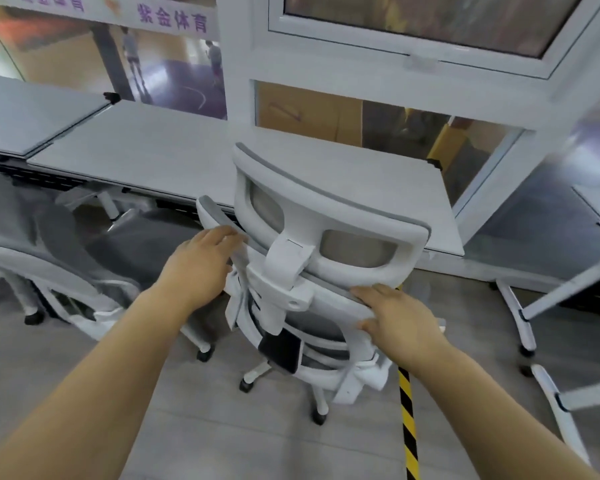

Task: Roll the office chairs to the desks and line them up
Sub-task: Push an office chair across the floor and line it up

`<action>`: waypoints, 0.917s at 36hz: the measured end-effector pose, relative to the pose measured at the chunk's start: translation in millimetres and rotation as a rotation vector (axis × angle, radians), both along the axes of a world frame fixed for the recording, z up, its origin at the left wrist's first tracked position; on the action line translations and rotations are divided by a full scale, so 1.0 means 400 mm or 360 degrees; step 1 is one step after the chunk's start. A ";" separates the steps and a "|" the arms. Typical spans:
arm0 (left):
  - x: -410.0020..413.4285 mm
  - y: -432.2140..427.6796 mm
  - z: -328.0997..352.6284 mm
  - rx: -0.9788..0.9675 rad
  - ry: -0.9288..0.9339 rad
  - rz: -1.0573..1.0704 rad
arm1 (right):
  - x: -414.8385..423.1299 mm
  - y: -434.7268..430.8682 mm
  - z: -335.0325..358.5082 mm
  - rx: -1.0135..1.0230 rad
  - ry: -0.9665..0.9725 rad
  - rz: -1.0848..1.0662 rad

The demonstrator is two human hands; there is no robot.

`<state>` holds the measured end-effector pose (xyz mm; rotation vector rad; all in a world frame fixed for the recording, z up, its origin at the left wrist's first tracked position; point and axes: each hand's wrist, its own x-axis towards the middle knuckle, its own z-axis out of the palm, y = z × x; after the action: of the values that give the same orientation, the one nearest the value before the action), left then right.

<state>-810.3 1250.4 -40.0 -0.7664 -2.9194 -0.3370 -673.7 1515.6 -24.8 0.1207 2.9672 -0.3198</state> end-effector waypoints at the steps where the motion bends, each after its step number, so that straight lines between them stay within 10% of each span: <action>1: -0.006 0.002 -0.006 0.0020 0.0012 -0.0016 | 0.002 0.005 -0.002 -0.0015 0.0007 -0.0019; 33: 0.244 0.212 -0.030 0.0321 0.0013 0.0015 | 0.138 0.314 -0.022 -0.0349 0.0135 -0.0258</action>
<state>-712.7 1335.3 -51.9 -0.7213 -2.8234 -0.6145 -618.4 1641.2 -33.6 0.3292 2.9860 -0.6842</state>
